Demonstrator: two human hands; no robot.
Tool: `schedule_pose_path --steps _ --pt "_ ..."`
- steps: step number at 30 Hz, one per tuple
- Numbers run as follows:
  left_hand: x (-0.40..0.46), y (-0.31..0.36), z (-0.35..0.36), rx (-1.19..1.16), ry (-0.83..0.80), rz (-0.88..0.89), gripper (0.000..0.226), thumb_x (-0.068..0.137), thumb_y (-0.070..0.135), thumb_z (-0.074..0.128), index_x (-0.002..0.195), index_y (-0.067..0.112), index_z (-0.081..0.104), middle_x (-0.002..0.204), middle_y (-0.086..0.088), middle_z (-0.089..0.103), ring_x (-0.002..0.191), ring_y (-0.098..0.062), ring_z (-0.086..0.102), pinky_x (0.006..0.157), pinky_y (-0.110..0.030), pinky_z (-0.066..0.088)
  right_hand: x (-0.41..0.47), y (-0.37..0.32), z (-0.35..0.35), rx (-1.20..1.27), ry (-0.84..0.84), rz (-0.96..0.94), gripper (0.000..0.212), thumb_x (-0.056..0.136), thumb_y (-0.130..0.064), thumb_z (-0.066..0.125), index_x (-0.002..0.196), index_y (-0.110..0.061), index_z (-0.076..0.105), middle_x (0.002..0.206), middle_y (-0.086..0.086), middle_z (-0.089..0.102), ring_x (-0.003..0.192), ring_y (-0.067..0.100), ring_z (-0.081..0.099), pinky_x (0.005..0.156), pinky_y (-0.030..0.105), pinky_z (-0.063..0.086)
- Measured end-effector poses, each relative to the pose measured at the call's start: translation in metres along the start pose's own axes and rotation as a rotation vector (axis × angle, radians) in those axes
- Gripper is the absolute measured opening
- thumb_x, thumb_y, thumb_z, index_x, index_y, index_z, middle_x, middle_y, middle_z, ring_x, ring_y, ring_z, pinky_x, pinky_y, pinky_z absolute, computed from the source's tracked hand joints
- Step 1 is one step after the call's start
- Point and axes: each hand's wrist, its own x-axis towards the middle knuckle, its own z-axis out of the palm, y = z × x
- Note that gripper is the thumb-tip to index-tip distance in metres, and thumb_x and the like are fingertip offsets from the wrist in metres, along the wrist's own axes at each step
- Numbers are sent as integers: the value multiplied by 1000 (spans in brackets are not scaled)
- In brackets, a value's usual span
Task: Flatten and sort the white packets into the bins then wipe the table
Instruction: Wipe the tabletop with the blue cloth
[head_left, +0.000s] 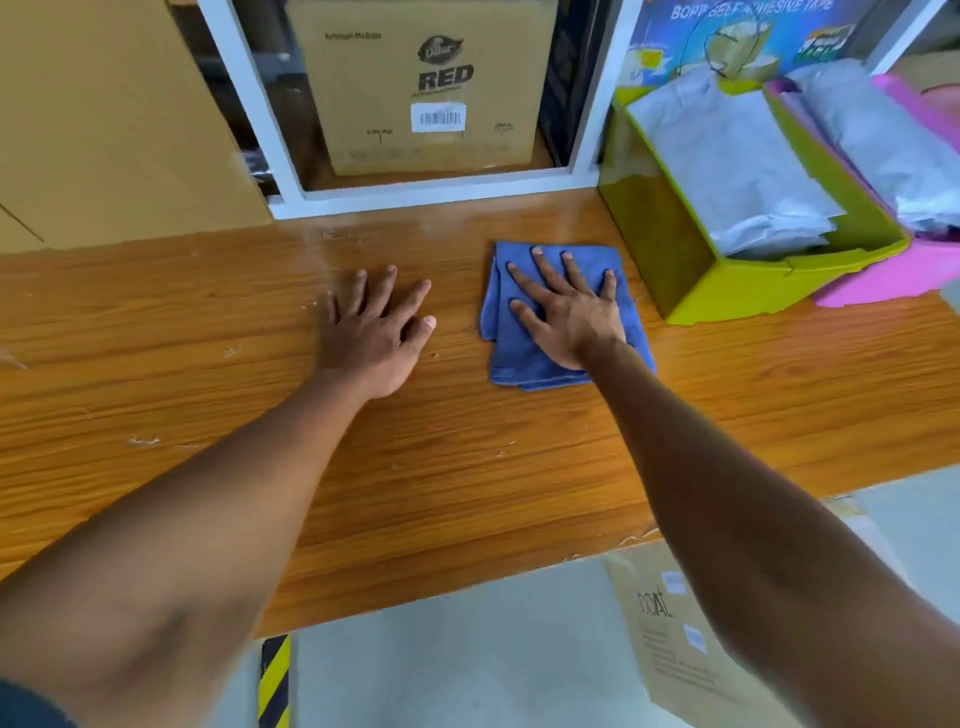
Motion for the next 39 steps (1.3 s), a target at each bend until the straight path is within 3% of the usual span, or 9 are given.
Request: schedule_pose_path --steps 8,17,25,33,39 --pt "10 -1 -2 15 1 21 65 96 79 -11 158 59 -16 174 9 -19 160 -28 -19 126 -62 -10 -70 -15 10 0 19 71 61 102 -74 13 157 -59 -9 170 -24 -14 160 17 -9 121 71 0" --pt "41 -5 -1 15 0 70 68 93 81 -11 157 60 -16 173 9 -23 159 -30 -22 125 -65 -9 14 11 -7 4 -14 88 61 100 -76 7 157 -61 -8 169 -25 -16 160 16 -11 119 74 0" --pt "44 -5 -3 6 2 79 69 92 82 -13 157 60 -16 173 10 -22 160 -30 -20 125 -65 -7 -36 -1 2 -8 2 28 63 100 -77 12 157 -60 -9 170 -25 -15 160 17 -11 121 72 -2" --pt "57 -8 5 8 28 84 68 93 84 -9 156 62 -16 173 11 -22 160 -29 -21 126 -64 -10 50 33 -13 -38 -33 -51 61 100 -77 9 155 -63 -12 169 -27 -16 160 16 -11 120 74 1" --pt "54 -6 0 10 21 84 70 91 85 -13 156 62 -17 172 11 -24 160 -29 -21 126 -66 -6 -31 28 -3 -68 -5 -89 63 103 -74 17 158 -58 -9 170 -24 -14 160 14 -11 121 72 2"
